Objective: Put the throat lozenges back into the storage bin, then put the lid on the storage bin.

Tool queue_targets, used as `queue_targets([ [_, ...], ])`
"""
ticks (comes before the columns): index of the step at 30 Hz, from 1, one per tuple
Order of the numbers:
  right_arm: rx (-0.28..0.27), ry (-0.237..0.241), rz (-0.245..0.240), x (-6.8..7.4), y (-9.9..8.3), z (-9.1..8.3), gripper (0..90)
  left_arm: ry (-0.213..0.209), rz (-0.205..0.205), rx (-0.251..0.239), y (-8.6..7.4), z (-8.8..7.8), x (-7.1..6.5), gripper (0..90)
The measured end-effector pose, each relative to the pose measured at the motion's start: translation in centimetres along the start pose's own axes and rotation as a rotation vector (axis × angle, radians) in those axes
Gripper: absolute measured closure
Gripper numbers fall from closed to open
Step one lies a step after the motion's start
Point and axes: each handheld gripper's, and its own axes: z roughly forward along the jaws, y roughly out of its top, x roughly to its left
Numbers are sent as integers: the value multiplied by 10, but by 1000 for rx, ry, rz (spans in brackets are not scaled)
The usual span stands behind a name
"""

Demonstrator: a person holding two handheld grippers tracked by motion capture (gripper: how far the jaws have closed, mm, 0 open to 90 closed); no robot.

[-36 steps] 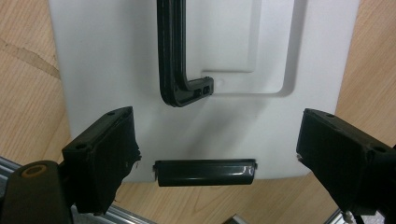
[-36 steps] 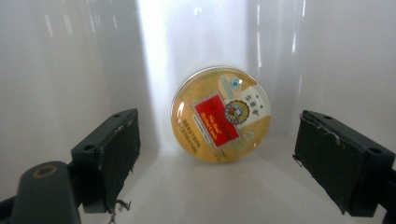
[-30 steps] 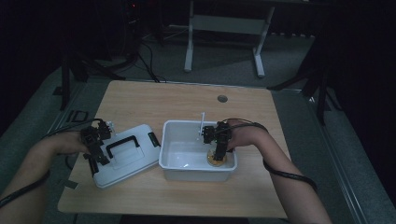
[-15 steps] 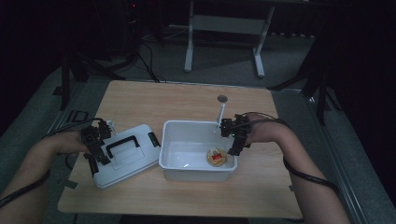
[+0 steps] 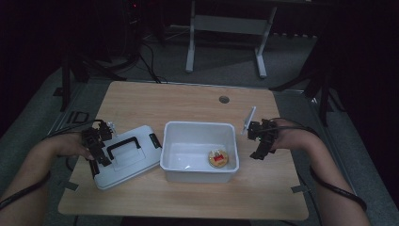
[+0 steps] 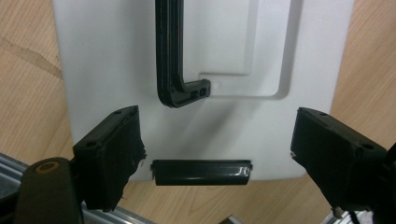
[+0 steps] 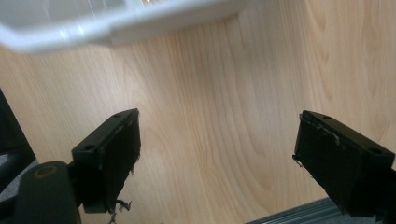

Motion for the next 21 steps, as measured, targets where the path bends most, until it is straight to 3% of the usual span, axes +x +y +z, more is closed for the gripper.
queue_targets([
  [4, -2, 20, 29, 3, -19, 11, 142, 22, -13, -4, 0, 1, 1, 211],
  [6, 2, 29, 43, 4, -28, 18, 143, 30, 4, -7, 1, 3, 0, 229],
  [8, 9, 40, 65, 3, -37, 25, 143, 25, 1, -3, 1, 5, 0, 321],
  [10, 18, 42, 78, 3, -43, 30, 143, 33, 4, 3, 2, 7, 0, 329],
  [15, 36, 58, 102, 3, -52, 42, 143, 63, 11, 15, 7, 12, 3, 417],
  [17, 37, 63, 106, 3, -54, 45, 143, 56, 8, 13, 10, 14, 3, 447],
  [18, 39, 67, 110, 3, -55, 46, 143, 66, 15, 22, 12, 15, 3, 461],
  [19, 41, 70, 112, 3, -56, 48, 143, 51, 10, 34, 15, 17, 4, 467],
  [20, 46, 72, 114, 3, -57, 50, 143, 49, 15, 45, 16, 18, 3, 521],
  [21, 51, 72, 115, 3, -58, 50, 143, 70, 23, 63, 18, 20, 3, 537],
])
